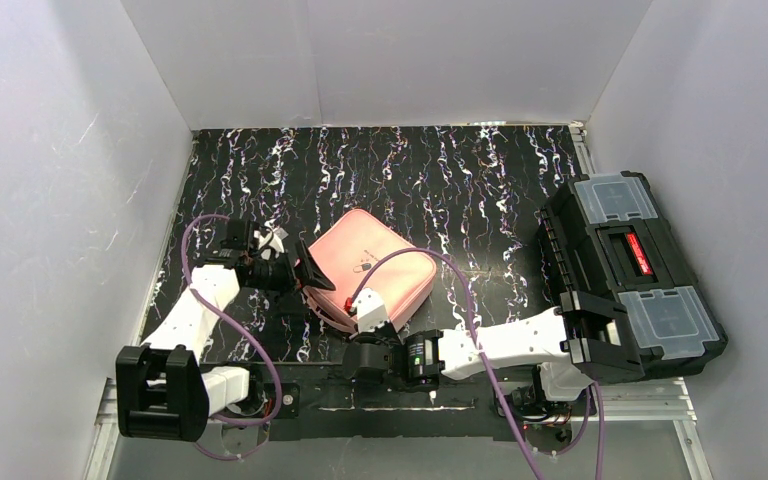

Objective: Organize the medicine kit

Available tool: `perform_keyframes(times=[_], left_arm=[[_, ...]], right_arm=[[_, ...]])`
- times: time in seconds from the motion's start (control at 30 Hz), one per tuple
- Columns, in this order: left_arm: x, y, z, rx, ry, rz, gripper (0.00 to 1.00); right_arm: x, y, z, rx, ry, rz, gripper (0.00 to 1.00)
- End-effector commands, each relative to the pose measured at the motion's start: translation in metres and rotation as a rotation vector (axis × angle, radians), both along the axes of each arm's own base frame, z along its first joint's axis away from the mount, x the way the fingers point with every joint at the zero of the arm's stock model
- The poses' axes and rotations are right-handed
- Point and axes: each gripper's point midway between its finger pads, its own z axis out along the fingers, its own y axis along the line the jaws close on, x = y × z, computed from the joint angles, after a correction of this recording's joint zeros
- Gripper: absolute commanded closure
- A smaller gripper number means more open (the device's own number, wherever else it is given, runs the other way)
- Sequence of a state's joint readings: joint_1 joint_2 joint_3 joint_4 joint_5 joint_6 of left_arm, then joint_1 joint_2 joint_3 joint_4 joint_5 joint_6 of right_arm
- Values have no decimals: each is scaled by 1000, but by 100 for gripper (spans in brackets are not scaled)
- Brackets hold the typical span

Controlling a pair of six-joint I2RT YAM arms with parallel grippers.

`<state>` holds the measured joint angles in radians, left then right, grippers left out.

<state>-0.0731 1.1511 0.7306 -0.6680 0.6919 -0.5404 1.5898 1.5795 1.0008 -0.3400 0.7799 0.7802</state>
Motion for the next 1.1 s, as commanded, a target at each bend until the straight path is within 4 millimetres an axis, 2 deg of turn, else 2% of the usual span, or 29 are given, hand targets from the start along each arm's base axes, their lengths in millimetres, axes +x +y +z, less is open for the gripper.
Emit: perform_keyframes(times=[0.0,0.13,0.3,0.53,0.63,0.7,0.83,1.07], left_arm=[[3,-10,4,-84,11,-4,2],[7,-9,-6,-75,27,10,18],[10,-7,-14,-56,40,22,48],[12,-6,-19,-49,52,32,71],[13,-6,-21,-48,52,31,86],[13,-5,-23,-34,45,35,92],[13,-2,-26,-14,37,46,96],[15,0,-25,2,19,57,100]], right_arm=[[6,25,26,106,-23,-16,99],[4,27,23,103,-16,-12,99],[3,25,20,93,-11,-11,99],[3,21,16,89,-5,-18,99],[2,17,13,85,0,-21,99],[1,13,9,80,3,-28,99],[1,0,1,68,16,-65,99],[0,-42,-9,18,12,-155,99]])
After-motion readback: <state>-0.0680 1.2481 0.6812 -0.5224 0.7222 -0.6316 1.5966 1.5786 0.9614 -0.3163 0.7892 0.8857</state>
